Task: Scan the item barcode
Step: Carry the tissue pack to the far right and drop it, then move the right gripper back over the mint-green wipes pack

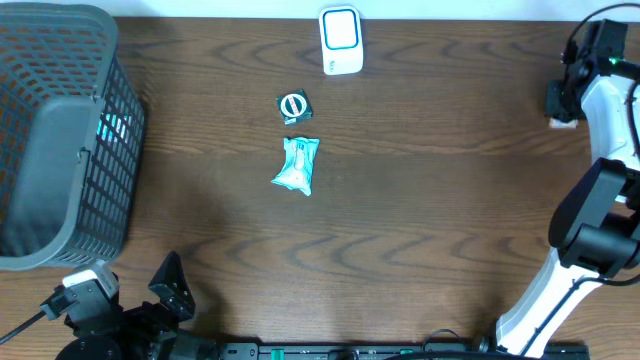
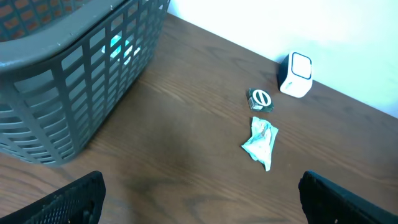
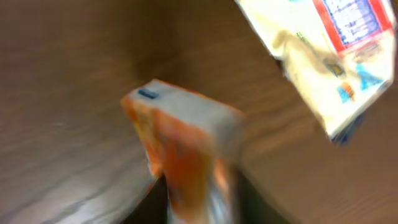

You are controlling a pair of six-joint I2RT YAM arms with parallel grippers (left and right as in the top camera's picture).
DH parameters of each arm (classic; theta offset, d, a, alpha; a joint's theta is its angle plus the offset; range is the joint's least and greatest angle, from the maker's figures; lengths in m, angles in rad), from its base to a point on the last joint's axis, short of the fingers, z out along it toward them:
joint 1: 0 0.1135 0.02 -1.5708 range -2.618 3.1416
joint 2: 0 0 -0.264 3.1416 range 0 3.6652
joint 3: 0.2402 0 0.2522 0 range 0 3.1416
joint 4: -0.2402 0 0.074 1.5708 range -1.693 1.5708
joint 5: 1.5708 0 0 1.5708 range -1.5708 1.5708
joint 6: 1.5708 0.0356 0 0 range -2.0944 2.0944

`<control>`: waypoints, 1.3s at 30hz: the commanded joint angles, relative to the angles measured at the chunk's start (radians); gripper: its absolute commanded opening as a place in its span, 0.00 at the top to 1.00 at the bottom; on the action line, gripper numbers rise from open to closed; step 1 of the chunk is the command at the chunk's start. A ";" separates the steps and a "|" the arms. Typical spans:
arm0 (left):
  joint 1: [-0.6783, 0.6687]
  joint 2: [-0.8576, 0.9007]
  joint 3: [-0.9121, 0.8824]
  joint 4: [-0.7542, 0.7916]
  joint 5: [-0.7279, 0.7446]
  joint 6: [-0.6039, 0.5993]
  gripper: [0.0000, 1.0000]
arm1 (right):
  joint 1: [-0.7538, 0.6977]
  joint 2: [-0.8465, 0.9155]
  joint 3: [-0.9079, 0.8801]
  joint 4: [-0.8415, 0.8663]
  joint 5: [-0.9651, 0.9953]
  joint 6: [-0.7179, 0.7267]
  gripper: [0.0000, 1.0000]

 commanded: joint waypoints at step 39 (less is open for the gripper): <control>0.004 -0.002 -0.005 0.001 -0.017 -0.010 0.02 | 0.481 -0.206 -0.014 -0.111 -0.802 0.022 0.01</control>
